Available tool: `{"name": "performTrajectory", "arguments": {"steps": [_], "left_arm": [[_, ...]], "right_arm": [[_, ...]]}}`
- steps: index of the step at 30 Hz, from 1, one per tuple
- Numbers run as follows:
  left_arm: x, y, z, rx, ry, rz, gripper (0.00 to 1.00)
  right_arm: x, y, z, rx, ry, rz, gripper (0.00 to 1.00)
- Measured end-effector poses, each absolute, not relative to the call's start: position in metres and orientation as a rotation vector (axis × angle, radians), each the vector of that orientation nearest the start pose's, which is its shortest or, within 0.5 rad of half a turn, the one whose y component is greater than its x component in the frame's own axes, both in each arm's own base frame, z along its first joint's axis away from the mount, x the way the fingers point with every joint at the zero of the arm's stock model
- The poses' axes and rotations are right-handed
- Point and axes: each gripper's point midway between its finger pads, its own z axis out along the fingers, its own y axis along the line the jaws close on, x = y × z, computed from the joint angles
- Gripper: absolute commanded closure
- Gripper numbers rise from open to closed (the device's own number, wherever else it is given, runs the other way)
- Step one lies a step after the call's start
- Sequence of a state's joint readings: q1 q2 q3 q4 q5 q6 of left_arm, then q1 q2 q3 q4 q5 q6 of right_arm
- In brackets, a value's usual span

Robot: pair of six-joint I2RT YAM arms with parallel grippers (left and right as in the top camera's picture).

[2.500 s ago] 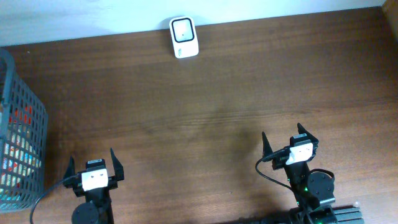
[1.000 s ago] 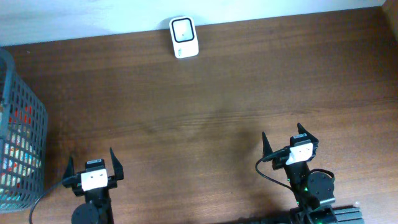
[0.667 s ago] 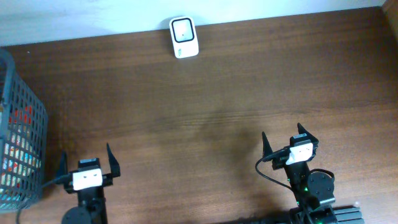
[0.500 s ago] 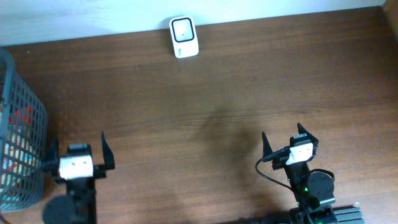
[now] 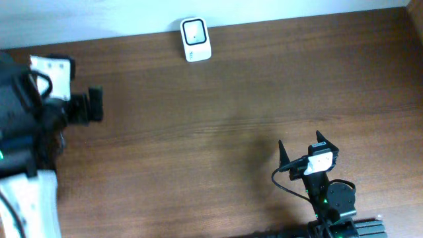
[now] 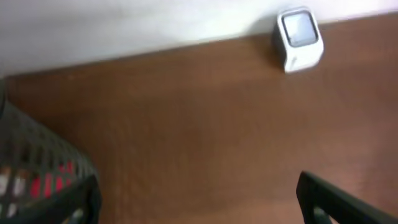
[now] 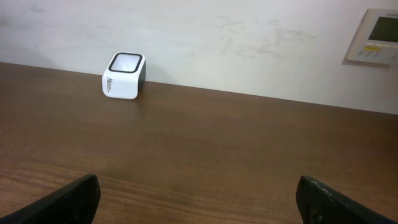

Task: Scan the item barcode
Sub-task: 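Reach into the basket and grasp the snack bag with the left gripper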

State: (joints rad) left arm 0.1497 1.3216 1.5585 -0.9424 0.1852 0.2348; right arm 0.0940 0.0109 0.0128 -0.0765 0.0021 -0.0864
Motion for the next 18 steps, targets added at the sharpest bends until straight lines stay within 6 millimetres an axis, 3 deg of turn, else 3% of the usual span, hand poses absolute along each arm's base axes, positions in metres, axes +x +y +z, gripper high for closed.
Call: {"name": "performTrajectory", "arguments": {"steps": [3,8,12,14,16,18], "left_arm": [[0.390,0.019,0.332,0.215,2.273,-0.069,0.01],[0.404,0.009,0.314,0.245,2.306,-0.166,0.01],[0.416,0.017,0.323,0.157,2.270,-0.159,0.01],[0.417,0.043,0.337,-0.012,2.250,-0.105,0.01],[0.411,0.082,0.349,-0.242,2.222,-0.036,0.01],[0.392,0.133,0.352,-0.555,2.185,0.044,0.01]], "right_arm": [[0.245,0.023,0.159,-0.147,1.638,0.004,0.01],[0.245,0.023,0.159,-0.146,1.639,0.005,0.01],[0.245,0.023,0.159,-0.146,1.639,0.004,0.01],[0.245,0.023,0.159,-0.146,1.639,0.004,0.01],[0.245,0.023,0.159,-0.146,1.639,0.004,0.01],[0.245,0.023,0.159,-0.146,1.639,0.004,0.01]]}}
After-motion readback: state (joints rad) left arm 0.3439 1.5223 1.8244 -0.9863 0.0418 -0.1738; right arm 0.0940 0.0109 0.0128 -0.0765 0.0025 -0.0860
